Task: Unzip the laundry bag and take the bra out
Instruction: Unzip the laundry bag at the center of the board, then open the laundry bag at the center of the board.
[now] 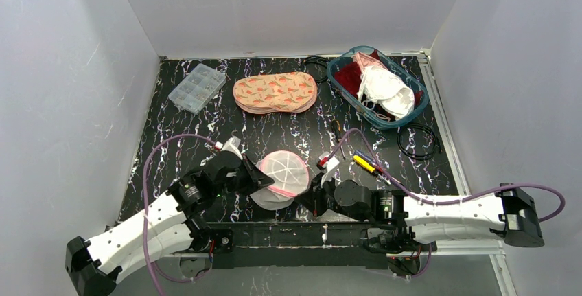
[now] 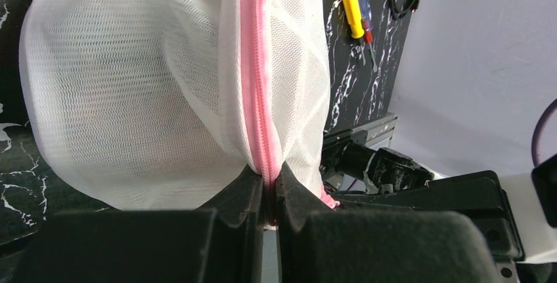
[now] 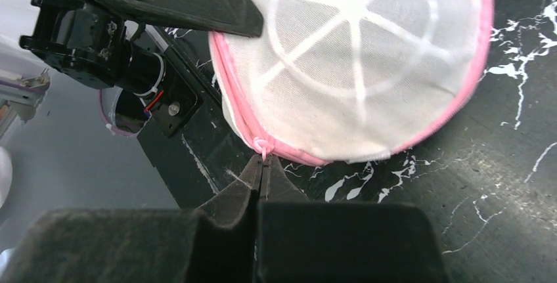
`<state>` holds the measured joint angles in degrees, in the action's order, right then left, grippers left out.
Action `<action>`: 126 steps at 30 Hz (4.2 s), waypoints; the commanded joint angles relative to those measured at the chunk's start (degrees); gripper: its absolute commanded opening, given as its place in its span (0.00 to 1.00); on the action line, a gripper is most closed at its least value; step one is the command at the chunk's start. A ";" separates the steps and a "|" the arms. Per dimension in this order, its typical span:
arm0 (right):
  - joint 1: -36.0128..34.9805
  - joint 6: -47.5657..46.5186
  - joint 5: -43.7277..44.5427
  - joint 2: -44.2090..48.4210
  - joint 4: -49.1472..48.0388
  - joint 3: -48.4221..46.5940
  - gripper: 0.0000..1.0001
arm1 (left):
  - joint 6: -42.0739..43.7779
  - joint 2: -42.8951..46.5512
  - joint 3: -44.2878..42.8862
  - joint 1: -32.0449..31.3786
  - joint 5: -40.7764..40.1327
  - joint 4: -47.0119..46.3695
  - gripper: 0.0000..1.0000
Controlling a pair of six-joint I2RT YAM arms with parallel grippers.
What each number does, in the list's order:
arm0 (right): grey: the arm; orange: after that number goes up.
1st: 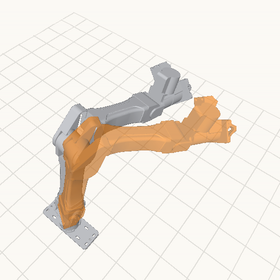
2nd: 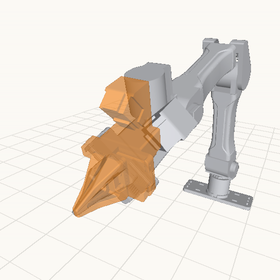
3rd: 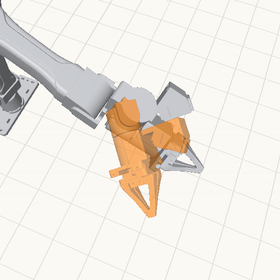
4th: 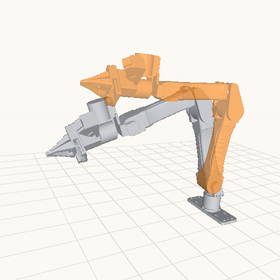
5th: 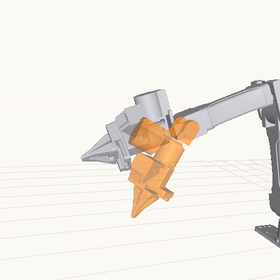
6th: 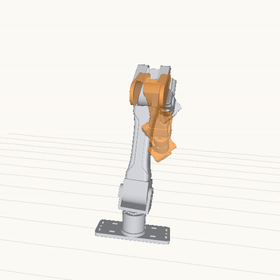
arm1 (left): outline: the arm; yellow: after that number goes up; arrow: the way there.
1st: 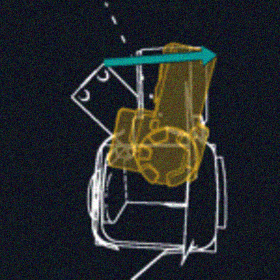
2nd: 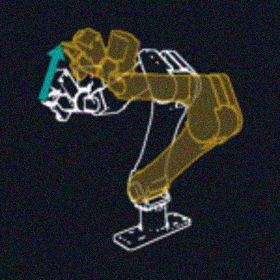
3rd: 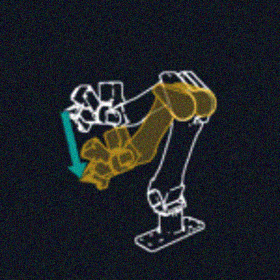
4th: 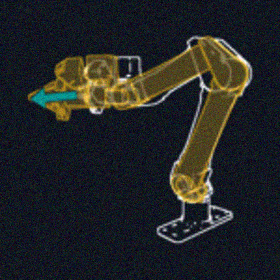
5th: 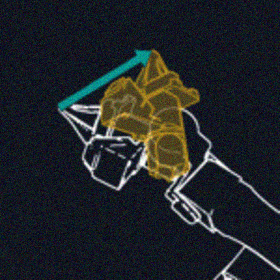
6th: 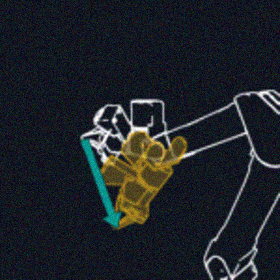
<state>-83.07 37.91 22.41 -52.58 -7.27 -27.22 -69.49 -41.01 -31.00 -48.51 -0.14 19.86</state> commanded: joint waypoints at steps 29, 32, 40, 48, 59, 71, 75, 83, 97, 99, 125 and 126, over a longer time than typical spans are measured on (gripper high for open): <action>-0.28 -2.44 1.25 0.60 4.96 -7.13 0.01 | 2.12 -2.58 -3.30 0.37 -5.80 5.02 0.60; -0.29 -2.58 1.12 0.91 5.82 -7.10 0.01 | 1.90 -2.35 -3.18 0.40 -7.54 5.30 0.36; -0.33 -2.55 2.22 1.35 7.18 -6.62 0.01 | 0.25 -0.86 -3.68 0.36 -10.60 9.50 0.00; -0.26 -1.21 5.10 2.89 9.94 -5.87 0.01 | -1.02 1.54 -3.01 0.41 -12.61 11.65 0.00; -0.34 3.98 4.73 3.37 8.84 -4.64 0.49 | -1.55 3.22 -0.35 0.41 -9.20 7.53 0.20; -0.32 25.98 12.35 5.78 4.86 2.94 0.76 | 3.56 5.27 1.88 0.43 -7.13 9.27 0.48; -0.27 26.75 15.68 9.11 7.17 4.41 0.77 | 8.82 7.31 -1.07 0.43 -12.23 15.01 0.60; -0.25 21.59 13.68 14.67 7.19 8.00 0.75 | 35.05 -3.24 -14.58 0.46 -13.81 11.29 0.65; -0.29 13.26 5.38 13.47 8.67 7.09 0.74 | 65.32 -34.28 -34.18 4.01 -1.89 25.33 0.64; -0.30 12.71 3.89 12.73 8.13 6.92 0.74 | 66.22 -35.75 -34.15 4.70 -1.12 23.91 0.64; 10.61 7.48 10.14 5.87 7.73 -0.80 0.77 | 16.89 -8.88 -1.13 4.79 -6.99 -9.55 0.00; 10.92 6.20 9.48 4.90 7.86 -2.13 0.77 | 13.27 -6.16 1.77 4.60 -8.10 -11.77 0.00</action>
<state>-74.61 48.69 36.07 -45.32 3.90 -23.83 -37.06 -55.79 -37.54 -43.51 -1.89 18.41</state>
